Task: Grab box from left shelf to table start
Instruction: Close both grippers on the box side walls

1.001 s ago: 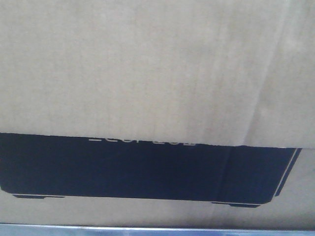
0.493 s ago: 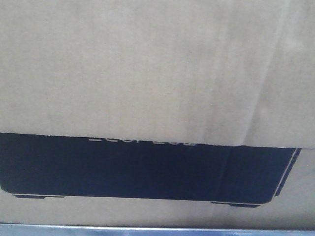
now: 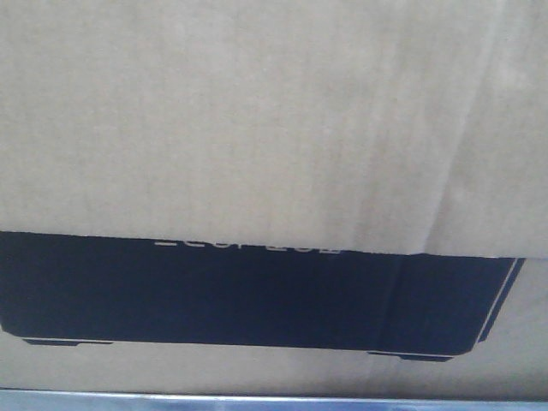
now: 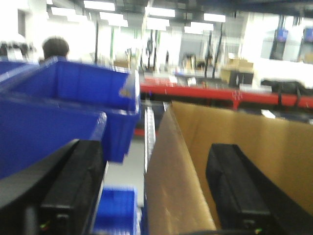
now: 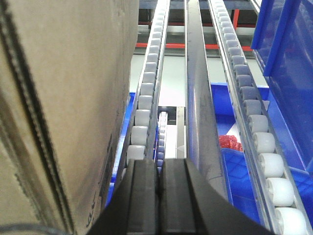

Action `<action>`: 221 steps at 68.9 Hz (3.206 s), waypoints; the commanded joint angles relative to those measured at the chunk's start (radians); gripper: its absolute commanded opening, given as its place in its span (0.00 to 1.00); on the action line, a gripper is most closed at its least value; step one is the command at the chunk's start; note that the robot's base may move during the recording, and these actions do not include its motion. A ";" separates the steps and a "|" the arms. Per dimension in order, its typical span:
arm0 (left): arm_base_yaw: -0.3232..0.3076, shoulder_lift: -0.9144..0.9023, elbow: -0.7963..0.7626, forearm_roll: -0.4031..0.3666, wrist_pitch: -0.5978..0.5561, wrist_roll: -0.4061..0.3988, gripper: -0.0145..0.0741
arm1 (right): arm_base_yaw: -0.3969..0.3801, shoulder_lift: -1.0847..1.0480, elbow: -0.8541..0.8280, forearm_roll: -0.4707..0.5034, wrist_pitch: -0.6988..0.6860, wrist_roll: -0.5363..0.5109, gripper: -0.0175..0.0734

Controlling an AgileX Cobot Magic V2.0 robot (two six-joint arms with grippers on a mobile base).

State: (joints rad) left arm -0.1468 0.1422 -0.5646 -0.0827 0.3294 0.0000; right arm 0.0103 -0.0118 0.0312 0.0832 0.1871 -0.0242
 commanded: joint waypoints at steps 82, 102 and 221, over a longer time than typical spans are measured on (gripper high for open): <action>-0.130 1.045 -0.867 -0.046 0.961 -0.077 0.58 | 0.001 -0.008 0.003 0.000 -0.110 -0.003 0.25; -0.130 1.056 -0.867 0.038 0.981 -0.088 0.58 | 0.001 -0.008 0.003 0.000 -0.207 -0.003 0.25; -0.130 1.054 -0.867 0.022 0.981 -0.088 0.58 | 0.001 1.034 -1.267 0.169 0.992 -0.010 0.88</action>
State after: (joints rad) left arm -0.2712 1.2184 -1.3989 -0.0486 1.2561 -0.0761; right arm 0.0103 0.9702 -1.1709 0.2452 1.1724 -0.0260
